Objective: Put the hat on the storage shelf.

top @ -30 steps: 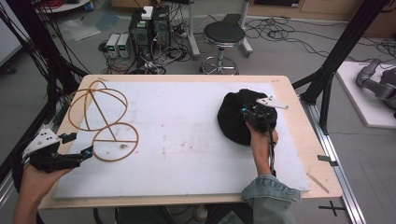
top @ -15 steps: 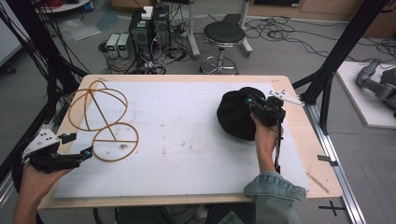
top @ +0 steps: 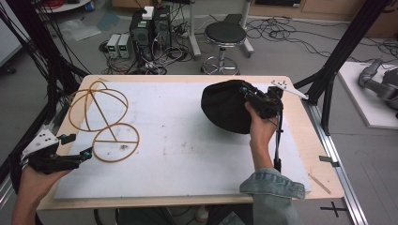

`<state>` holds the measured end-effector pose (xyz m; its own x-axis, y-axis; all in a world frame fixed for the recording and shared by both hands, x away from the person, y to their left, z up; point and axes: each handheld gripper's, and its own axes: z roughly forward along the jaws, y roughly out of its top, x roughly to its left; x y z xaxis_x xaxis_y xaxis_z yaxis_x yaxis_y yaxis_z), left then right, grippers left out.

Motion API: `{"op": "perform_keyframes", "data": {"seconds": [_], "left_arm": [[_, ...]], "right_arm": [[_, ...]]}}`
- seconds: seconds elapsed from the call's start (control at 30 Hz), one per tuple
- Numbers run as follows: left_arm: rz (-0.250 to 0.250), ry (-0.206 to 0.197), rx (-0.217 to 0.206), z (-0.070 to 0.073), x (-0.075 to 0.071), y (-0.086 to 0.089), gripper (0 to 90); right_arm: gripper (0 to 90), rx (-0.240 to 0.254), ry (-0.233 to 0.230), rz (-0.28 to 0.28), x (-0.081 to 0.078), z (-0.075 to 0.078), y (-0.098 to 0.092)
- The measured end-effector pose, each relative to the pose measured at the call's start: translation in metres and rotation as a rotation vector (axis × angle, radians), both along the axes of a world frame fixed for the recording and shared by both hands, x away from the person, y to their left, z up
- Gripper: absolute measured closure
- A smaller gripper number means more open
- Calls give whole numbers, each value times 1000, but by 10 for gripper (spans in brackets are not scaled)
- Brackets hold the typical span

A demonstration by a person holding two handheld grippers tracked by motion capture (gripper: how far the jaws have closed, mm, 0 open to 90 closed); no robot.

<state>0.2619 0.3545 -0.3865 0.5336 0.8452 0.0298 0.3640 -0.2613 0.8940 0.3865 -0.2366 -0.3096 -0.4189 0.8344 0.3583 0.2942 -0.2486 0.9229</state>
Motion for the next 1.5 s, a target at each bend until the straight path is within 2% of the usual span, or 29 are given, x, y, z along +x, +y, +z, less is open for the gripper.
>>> {"op": "perform_keyframes", "data": {"seconds": [0.13, 0.17, 0.23, 0.3, 0.57, 0.6, 0.63, 0.67, 0.7, 0.8, 0.87, 0.9, 1.0, 1.1, 1.13, 1.2, 1.33, 1.37, 1.5], "left_arm": [[-1, 0, 1, 0, -1, 1, 185], [0, -1, -1, 0, -1, 1, 185], [-1, -2, -2, 1, -1, 1, 185], [-1, -4, 0, 1, -1, 2, 185], [-3, -1, 3, 1, -2, 2, 186], [-4, -1, 3, 1, -3, 2, 185], [-6, -1, 5, 1, -3, 2, 185], [-6, -1, 3, 1, -3, 1, 185], [-7, -1, 3, 1, -3, 1, 185], [-9, 2, 4, 1, -3, 1, 186], [-9, 2, 3, 0, -3, 2, 185], [-9, 1, 1, 0, -4, 2, 186], [-9, -1, 0, 1, -5, 3, 187], [-12, -5, 1, 2, -6, 4, 191], [-12, -7, -5, 3, -6, 4, 191], [-13, -8, -3, 3, -7, 4, 191], [-18, -5, -3, 3, -7, 4, 191], [-19, -5, -2, 3, -7, 4, 191], [-23, -4, -3, 3, -8, 2, 191]], "right_arm": [[719, 16, -4, 16, 0, 9, 10], [718, 33, -9, 31, 1, 15, 16], [718, 32, -14, 35, 2, 18, 18], [718, 55, -16, 49, 3, 26, 26], [718, 56, -48, 91, 3, 44, 50], [718, 55, -53, 104, 3, 49, 58], [718, 55, -53, 104, 3, 49, 58], [718, 62, -59, 116, 2, 53, 67], [718, 62, -59, 116, 2, 53, 67], [718, 65, -70, 151, 2, 61, 84], [718, 70, -71, 163, 2, 63, 89], [718, 77, -76, 177, 2, 67, 98], [718, 79, -82, 194, 2, 72, 108], [718, 71, -91, 237, 2, 81, 128], [718, 71, -91, 237, 2, 81, 128], [718, 86, -93, 268, 1, 85, 144], [717, 97, -92, 298, 1, 90, 158], [717, 104, -93, 319, 1, 92, 166], [717, 105, -95, 337, 0, 95, 178]]}}
